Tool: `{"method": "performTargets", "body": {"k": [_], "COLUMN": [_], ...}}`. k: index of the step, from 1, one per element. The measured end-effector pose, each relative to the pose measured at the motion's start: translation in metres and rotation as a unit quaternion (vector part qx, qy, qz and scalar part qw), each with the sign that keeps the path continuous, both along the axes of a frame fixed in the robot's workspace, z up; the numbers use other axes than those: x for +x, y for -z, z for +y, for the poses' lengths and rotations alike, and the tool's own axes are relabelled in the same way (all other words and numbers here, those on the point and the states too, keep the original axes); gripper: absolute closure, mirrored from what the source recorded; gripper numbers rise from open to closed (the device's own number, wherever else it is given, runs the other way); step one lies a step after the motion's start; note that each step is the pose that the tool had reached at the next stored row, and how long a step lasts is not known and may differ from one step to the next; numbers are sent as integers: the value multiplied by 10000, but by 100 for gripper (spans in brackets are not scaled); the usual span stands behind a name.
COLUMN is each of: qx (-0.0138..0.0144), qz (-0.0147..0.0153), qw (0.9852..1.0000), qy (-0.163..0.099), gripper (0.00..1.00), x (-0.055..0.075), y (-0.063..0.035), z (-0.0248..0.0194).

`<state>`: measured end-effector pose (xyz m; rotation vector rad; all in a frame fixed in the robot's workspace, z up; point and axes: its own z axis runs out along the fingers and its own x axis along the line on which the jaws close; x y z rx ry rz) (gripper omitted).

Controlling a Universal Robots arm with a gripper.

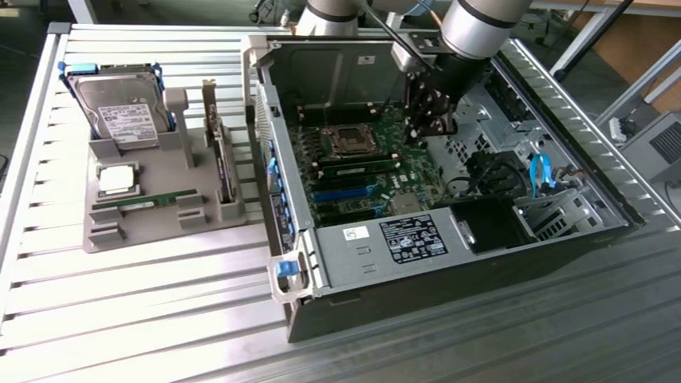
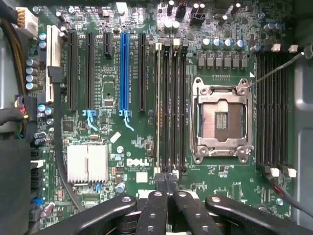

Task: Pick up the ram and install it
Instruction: 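Press down the ram until it locks into place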

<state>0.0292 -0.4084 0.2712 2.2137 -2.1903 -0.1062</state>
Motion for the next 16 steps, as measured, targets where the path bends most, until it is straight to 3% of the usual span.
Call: {"method": "performTargets", "body": {"k": [3,14,16], "qx": [0,0,-4], "qz": [1,1,1], "qw": [10000,10000,9999], "qy": [0,4,158], "gripper": [91,91,91], "x": [22,23,23], "y": [-157,-162,-161], "z": [0,0,1]}}
